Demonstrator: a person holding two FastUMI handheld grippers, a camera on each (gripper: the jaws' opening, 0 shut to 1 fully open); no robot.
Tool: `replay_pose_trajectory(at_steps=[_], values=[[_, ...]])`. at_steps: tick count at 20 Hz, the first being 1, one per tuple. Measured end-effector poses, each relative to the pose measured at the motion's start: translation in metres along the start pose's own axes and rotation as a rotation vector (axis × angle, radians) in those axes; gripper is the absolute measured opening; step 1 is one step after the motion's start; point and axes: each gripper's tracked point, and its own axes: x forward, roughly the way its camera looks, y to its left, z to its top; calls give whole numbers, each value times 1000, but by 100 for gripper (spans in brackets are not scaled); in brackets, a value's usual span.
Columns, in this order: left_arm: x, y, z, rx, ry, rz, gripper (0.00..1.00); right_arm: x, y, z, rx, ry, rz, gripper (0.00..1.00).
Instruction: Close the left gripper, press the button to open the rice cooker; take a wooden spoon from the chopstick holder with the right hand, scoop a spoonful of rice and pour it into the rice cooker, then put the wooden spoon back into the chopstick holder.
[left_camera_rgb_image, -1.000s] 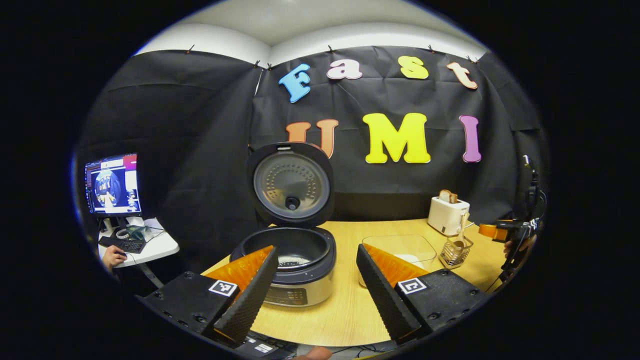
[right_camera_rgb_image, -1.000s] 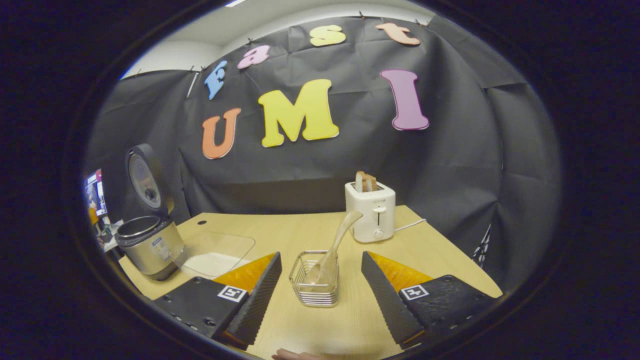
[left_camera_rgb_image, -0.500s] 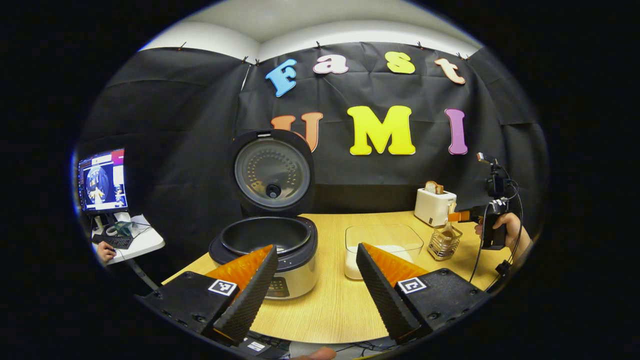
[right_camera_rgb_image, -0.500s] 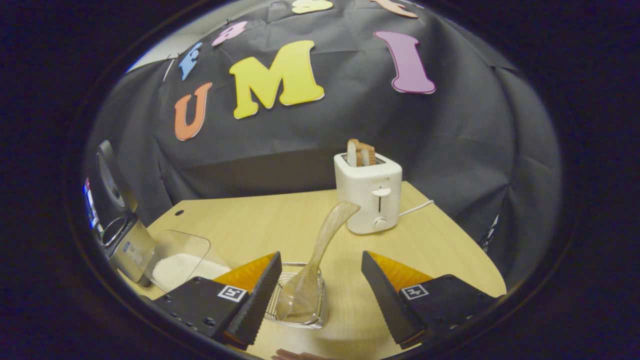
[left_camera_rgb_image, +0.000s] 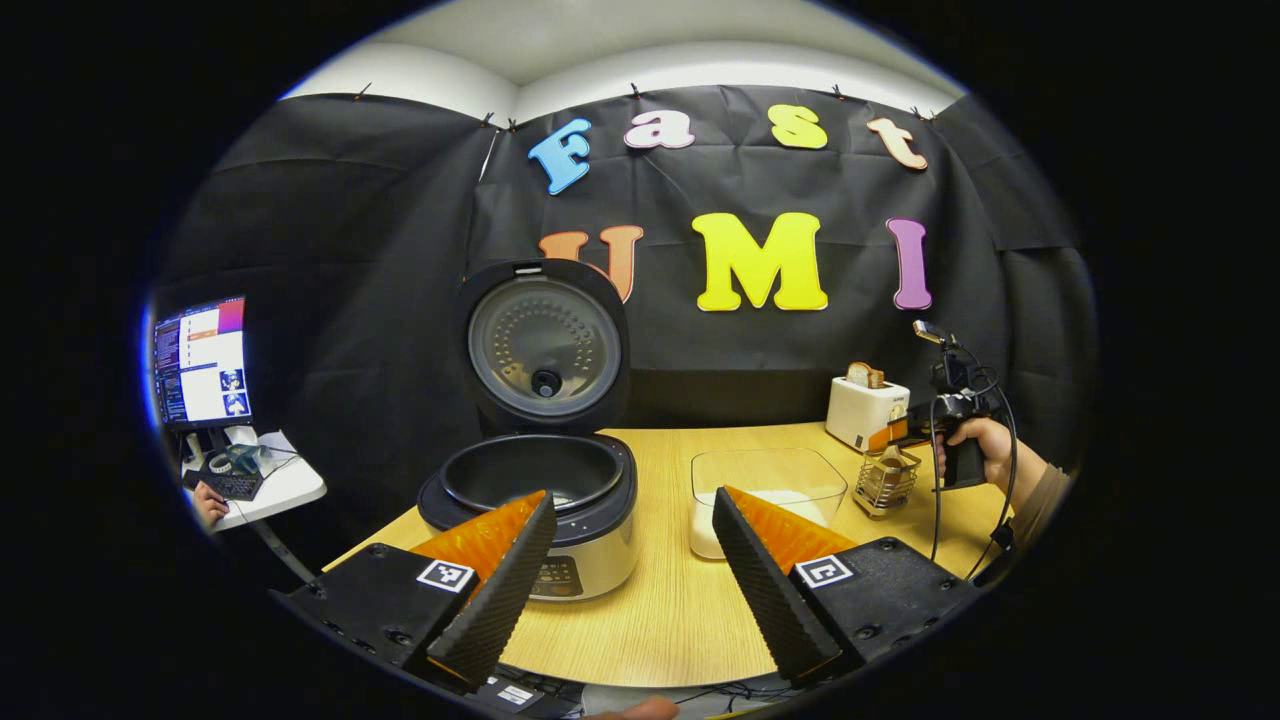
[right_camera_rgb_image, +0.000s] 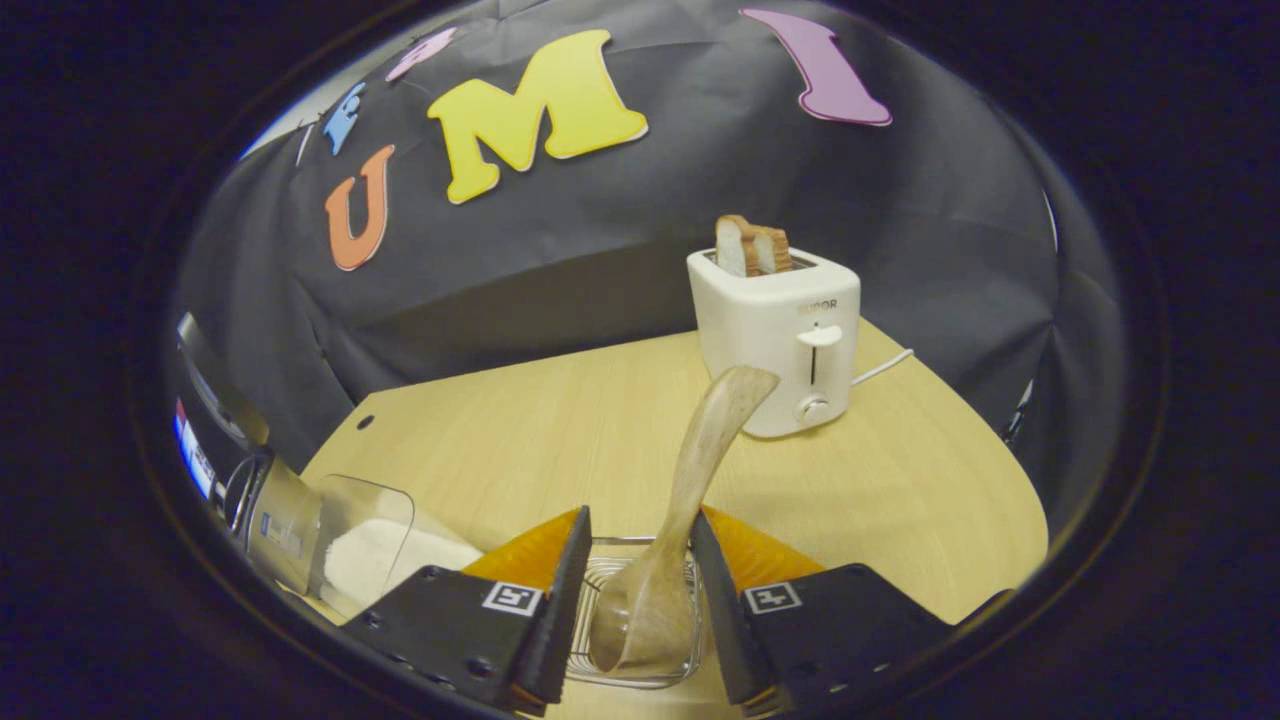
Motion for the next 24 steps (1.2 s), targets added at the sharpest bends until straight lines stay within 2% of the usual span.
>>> replay_pose_trajectory(at_steps=[1,2,4,7,8,11,15,16,17,19,24], values=[[0,1,0,0,2,1,100,-2,-3,0,-5,-9,-9,52],[0,1,0,-1,2,2,100,-5,-8,2,4,-21,-24,36],[0,3,-2,-4,7,1,100,-11,-9,-2,24,-15,-16,20],[-1,6,-1,1,5,9,100,-29,3,0,15,-36,23,10],[-1,8,-1,2,4,12,100,-34,1,0,-2,-44,4,6],[-4,12,1,5,-1,18,100,-51,9,1,-101,-71,-26,7],[-6,21,1,-11,0,30,100,-75,24,13,-167,-131,-49,6],[-6,24,0,-14,2,33,96,-82,28,18,-187,-148,-55,6],[-6,25,1,-16,5,36,100,-89,31,25,-202,-170,-64,6],[-7,26,0,-17,9,42,100,-102,40,37,-213,-208,-79,6],[-13,34,7,-17,-11,50,100,-127,91,55,-221,-255,-24,5]])
